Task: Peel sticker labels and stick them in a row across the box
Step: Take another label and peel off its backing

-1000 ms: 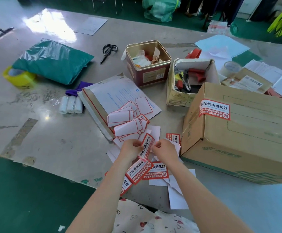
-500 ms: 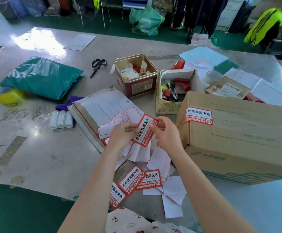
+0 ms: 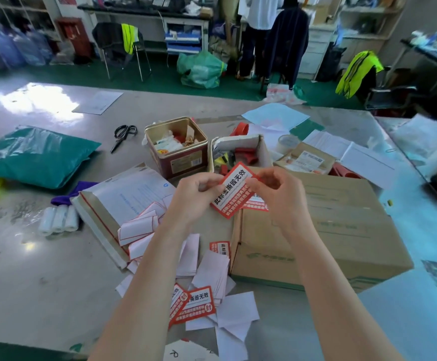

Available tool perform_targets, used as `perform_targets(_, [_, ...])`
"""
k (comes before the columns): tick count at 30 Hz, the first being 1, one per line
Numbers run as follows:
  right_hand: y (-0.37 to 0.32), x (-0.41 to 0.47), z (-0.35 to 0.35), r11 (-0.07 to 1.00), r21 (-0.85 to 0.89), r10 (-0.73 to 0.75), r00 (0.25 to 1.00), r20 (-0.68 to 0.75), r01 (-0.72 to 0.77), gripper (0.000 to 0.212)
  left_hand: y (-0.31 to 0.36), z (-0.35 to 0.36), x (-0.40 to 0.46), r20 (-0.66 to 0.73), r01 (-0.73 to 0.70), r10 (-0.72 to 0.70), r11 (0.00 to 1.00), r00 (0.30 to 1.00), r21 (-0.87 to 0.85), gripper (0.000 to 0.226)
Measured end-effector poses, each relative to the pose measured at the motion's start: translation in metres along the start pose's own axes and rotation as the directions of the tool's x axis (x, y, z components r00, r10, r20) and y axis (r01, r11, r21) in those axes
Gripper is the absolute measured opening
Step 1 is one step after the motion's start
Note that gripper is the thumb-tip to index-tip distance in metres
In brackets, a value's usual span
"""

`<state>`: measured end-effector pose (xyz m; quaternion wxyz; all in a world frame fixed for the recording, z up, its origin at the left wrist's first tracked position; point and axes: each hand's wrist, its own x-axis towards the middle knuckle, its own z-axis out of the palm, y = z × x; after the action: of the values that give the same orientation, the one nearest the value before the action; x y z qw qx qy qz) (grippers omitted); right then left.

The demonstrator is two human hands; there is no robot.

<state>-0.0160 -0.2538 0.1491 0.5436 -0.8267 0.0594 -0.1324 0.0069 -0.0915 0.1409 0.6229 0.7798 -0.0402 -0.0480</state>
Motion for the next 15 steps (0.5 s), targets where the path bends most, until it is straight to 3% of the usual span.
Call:
perform_targets(6, [0.009,0.0,-0.048,0.987,0.158,0.056,0.991,-0.119,-0.037,0.011,0.02,0.042,0.003,0.072,0.159,-0.142,0.905,0.987,-0.394,0.014])
perform_targets(10, [0.02,0.003,-0.07,0.977,0.209,0.08,0.982,-0.174,-0.042,0.012,0.021,0.063,0.001,0.107,0.168,-0.135,0.893,0.985,-0.417,0.018])
perform_targets(15, [0.031,0.006,-0.088,0.966,0.245,0.125,0.981,-0.148,-0.086,0.006,0.022,0.08,0.004,0.04,0.137,-0.131,0.934,0.991,-0.33,0.019])
